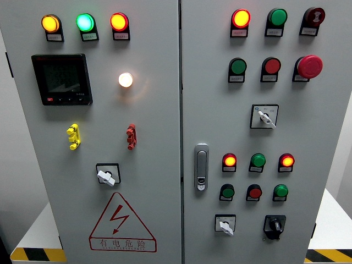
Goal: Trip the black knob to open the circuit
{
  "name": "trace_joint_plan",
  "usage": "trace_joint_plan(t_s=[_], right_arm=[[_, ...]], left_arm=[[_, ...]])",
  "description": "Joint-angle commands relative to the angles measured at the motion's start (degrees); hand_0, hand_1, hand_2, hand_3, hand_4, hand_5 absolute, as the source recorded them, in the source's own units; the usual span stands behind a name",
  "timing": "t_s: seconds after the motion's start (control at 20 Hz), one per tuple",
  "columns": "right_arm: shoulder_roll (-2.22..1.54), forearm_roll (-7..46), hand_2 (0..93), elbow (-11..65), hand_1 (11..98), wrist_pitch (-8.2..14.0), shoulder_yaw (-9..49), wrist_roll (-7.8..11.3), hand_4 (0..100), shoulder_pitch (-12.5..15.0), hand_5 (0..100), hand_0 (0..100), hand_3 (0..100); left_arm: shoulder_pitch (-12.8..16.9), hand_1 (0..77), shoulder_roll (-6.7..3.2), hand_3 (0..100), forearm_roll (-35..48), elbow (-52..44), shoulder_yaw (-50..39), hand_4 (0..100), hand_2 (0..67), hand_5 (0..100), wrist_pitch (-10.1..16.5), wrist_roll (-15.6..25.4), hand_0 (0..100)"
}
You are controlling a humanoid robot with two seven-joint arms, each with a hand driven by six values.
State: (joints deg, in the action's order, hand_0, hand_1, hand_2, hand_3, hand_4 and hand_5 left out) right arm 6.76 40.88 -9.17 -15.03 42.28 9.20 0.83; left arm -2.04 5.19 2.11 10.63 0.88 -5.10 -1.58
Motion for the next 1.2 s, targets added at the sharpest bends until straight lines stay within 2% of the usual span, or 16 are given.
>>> trace_joint_plan(t_s=[0.0, 0.05, 0.15, 0.25, 0.3, 0.35, 0.4, 0.55, 0.65, 0.75, 0.8, 0.85, 0.95, 1.15], right_arm=[[0.01, 11.02, 0.0, -0.49, 32.4, -2.01, 11.29, -0.76, 0, -0.47, 10, 80, 5], [0.01, 15.67, 0.0, -0.49, 32.4, -3.06, 16.47, -1.02, 0, -0.74, 10, 80, 5], [0.09, 21.49, 0.0, -1.72, 32.4, -4.21, 24.40, -1.20, 0, -2.05, 10, 79, 5], [0.01, 21.70, 0.0, -3.39, 32.4, -4.30, 25.23, -1.11, 0, -3.37, 10, 79, 5], [0.09, 21.70, 0.0, -3.83, 32.3, -4.30, 25.48, -1.02, 0, -3.55, 10, 79, 5], [-0.08, 21.52, 0.0, -4.01, 32.4, -4.39, 25.31, -0.94, 0, -3.99, 10, 79, 5], [0.01, 21.43, 0.0, -3.92, 32.4, -4.48, 25.83, -0.94, 0, -4.25, 10, 79, 5], [-0.08, 23.97, 0.0, -4.54, 32.4, -5.62, 32.50, -0.93, 0, -4.61, 10, 79, 6], [0.09, 30.97, 0.0, -4.01, 32.5, -5.62, 36.97, -0.85, 0, -4.61, 10, 79, 6], [0.18, 41.68, 0.0, -2.44, 32.5, -5.71, 48.28, -0.67, 0, -4.61, 10, 79, 6], [0.18, 46.78, 0.0, -1.82, 32.5, -5.80, 52.60, -0.59, 0, -4.78, 10, 79, 6], [0.18, 49.44, 0.0, -1.29, 32.6, -5.80, 54.73, -0.24, 0, -5.39, 10, 79, 6], [0.18, 51.22, 0.0, 2.56, 32.8, -5.80, 58.08, 0.38, 0, -5.92, 11, 79, 6], [0.36, 54.12, 0.0, 15.37, 34.6, -5.80, 63.27, 0.56, 1, -5.66, 13, 77, 9]], left_arm=[[-0.07, 0.0, 0.00, 26, 0.00, 0.00, 0.00, 10, 19.5, 9, 0.00, 0.00, 0], [0.02, 0.0, 0.00, 26, 0.00, 0.00, 0.00, 10, 19.5, 9, 0.00, 0.00, 0], [0.02, 0.0, 0.00, 26, 0.00, 0.00, 0.00, 10, 19.5, 9, 0.00, 0.00, 0], [0.02, 0.0, 0.00, 26, 0.00, 0.00, 0.00, 10, 19.5, 9, 0.00, 0.00, 0], [-0.07, 0.0, 0.00, 26, 0.00, 0.00, 0.00, 10, 19.5, 9, 0.00, 0.00, 0], [0.02, 0.0, 0.00, 26, 0.00, 0.00, 0.00, 10, 19.5, 9, 0.00, 0.00, 0], [0.02, 0.0, 0.00, 26, 0.00, 0.00, 0.00, 10, 19.5, 9, 0.00, 0.00, 0], [0.02, 0.0, 0.00, 26, 0.00, 0.00, 0.00, 10, 19.5, 9, 0.00, 0.00, 0], [-0.07, 0.0, 0.00, 26, 0.00, 0.00, 0.00, 10, 19.5, 9, 0.00, 0.00, 0], [0.02, 0.0, 0.00, 26, 0.00, 0.00, 0.00, 10, 19.5, 9, 0.00, 0.00, 0], [0.02, 0.0, 0.00, 26, 0.00, 0.00, 0.00, 10, 19.5, 9, 0.00, 0.00, 0], [-0.07, 0.0, 0.00, 26, 0.00, 0.00, 0.00, 10, 19.5, 9, 0.00, 0.00, 0], [0.02, 0.0, 0.00, 26, 0.00, 0.00, 0.00, 10, 19.5, 9, 0.00, 0.00, 0], [0.02, 0.0, 0.00, 26, 0.00, 0.00, 0.00, 10, 19.5, 9, 0.00, 0.00, 0]])
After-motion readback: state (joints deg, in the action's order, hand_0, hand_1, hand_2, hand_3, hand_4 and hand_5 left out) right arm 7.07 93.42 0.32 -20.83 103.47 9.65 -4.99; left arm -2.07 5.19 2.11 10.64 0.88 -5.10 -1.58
